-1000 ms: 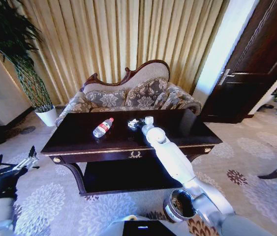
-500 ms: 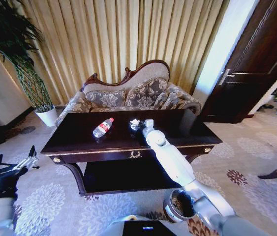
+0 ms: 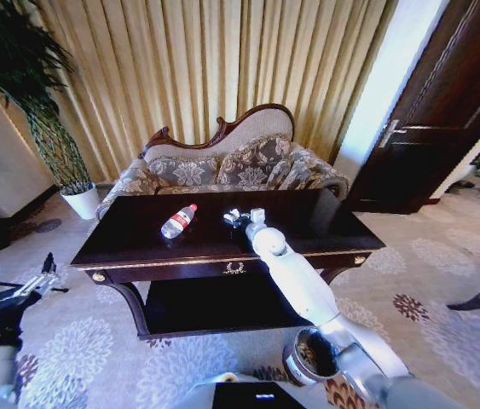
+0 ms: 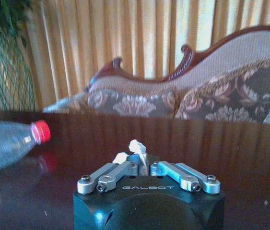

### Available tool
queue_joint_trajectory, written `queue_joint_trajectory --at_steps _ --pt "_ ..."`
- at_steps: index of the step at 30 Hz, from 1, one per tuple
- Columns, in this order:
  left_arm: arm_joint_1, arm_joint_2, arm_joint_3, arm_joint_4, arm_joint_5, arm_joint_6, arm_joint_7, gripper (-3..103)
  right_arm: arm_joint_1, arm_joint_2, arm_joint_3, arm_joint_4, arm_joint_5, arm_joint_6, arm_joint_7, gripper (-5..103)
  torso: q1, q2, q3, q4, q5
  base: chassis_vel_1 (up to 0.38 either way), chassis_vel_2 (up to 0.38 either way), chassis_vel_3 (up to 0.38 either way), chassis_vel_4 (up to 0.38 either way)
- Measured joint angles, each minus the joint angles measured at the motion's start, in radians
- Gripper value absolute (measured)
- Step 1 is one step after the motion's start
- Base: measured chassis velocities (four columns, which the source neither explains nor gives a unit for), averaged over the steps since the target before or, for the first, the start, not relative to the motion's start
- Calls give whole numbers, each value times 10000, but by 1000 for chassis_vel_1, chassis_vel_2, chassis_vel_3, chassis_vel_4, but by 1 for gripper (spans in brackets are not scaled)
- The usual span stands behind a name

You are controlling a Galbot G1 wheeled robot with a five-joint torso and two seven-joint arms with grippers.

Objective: Move to the front of the table and place the trash on the table into the trash bin.

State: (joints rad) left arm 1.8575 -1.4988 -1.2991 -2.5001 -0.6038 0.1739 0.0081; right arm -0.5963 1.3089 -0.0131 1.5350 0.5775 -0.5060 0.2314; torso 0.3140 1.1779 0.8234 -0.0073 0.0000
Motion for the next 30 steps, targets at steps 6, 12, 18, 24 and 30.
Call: queue_joint_trajectory --at_steps 6,12,18,24,30 --pt "-38 107 88 0 -7 1 -7 100 -735 -552 540 1445 311 229 289 1 0 0 0 2 -1 0 0 0 0" --pt "-123 346 182 0 -96 51 -59 100 -2345 -1659 1907 3397 155 576 446 0 0 1 -1 -4 2 0 0 0 0" --pt "-128 568 242 0 -300 116 -106 100 -4362 -2436 3389 5002 54 1149 406 0 0 1 -1 -3 2 0 0 0 0" --pt "-196 926 350 0 -405 205 -82 100 -6610 -2471 4731 6769 115 1324 340 0 -1 2 -1 -3 1 0 0 0 0" --pt "-221 1244 374 0 -598 322 -72 100 -8337 -2091 5712 8409 130 1459 41 0 0 2 -2 -1 -2 0 0 0 0"
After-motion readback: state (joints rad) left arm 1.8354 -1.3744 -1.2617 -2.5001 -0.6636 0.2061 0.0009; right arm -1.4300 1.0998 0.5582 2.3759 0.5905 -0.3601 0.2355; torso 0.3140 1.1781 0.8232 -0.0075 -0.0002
